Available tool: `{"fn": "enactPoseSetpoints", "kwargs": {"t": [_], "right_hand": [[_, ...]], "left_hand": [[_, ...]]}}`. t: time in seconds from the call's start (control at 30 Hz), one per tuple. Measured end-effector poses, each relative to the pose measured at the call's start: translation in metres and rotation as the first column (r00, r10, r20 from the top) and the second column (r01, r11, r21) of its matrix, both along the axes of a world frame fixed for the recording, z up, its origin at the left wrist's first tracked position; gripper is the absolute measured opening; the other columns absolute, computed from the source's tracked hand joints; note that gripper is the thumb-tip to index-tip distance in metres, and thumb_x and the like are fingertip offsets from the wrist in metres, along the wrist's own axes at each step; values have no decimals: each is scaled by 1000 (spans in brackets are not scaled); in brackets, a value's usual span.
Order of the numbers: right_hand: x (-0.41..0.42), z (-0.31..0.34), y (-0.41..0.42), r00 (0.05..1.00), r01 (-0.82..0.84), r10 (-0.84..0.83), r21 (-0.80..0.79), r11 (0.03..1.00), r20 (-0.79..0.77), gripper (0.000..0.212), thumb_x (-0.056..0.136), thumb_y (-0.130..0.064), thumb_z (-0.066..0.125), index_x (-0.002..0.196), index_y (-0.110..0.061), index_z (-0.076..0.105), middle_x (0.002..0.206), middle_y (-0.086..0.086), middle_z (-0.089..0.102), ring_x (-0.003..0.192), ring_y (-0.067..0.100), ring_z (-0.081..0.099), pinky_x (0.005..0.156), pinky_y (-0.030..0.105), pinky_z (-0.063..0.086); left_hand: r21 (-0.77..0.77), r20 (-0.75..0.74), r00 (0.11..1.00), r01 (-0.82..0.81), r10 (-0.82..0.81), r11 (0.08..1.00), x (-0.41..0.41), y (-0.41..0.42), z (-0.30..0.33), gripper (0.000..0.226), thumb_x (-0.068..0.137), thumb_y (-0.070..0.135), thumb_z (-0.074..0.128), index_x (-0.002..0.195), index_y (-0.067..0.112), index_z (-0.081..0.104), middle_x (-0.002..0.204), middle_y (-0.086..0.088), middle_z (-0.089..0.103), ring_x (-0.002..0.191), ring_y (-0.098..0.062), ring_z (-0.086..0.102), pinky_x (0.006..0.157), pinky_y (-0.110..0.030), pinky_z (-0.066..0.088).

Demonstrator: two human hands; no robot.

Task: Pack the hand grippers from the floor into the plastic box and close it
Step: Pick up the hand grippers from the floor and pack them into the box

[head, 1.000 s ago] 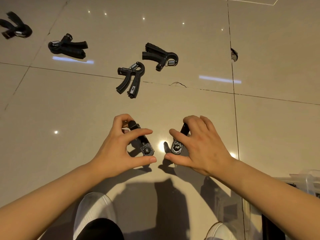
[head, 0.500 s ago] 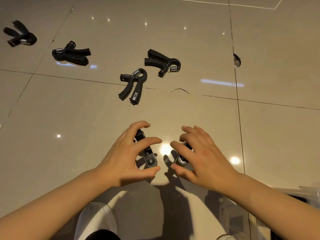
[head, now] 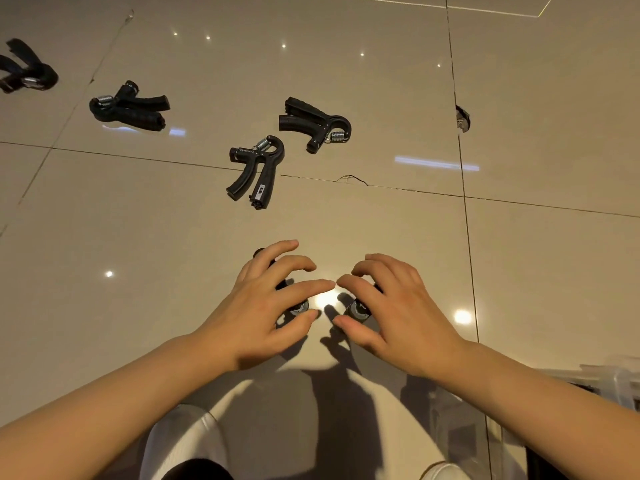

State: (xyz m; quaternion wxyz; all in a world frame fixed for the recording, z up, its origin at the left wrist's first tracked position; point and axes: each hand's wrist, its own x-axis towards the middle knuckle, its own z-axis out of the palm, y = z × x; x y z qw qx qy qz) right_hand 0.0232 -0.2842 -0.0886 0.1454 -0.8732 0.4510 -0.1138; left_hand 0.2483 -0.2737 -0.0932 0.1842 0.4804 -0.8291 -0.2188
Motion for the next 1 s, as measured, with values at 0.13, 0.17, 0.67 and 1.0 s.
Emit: {"fn": "enactPoseSetpoints", "kwargs": {"t": [0.13,0.17,0.67,1.0], "right_hand": [[-3,9,3,988,142,-149,161,977,31,45,79,-55,47,109,-24,61,109,-3,56,105,22,52,85,37,39],[-3,13,5,984,163,-173,200,966,35,47,76,-57,47,108,-26,61,109,-6,55,106,19,51,85,35,38],[-15,120,64,866,247,-307,198,949,395,17,75,-43,73,81,-28,69,86,-13,62,88,10,57,79,35,49],[-86,201,144,532,238,-508,456,858,678,14,75,-29,75,83,-20,71,80,-4,71,80,11,68,75,29,52]], "left_hand": [[-43,0,999,43,-43,998,-1,5,5,30,83,39,58,111,30,63,122,3,53,131,-24,35,92,-50,44],[-45,0,999,50,-50,998,-1,9,7,29,82,39,61,109,29,64,122,4,53,130,-24,36,92,-49,44],[-304,-196,979,-112,53,946,-50,93,101,24,83,34,58,92,17,71,102,3,62,108,-20,53,85,-39,45],[-432,-118,993,-38,-15,901,-100,192,174,27,85,40,58,94,18,72,89,7,66,91,-13,58,74,-37,50]]}}
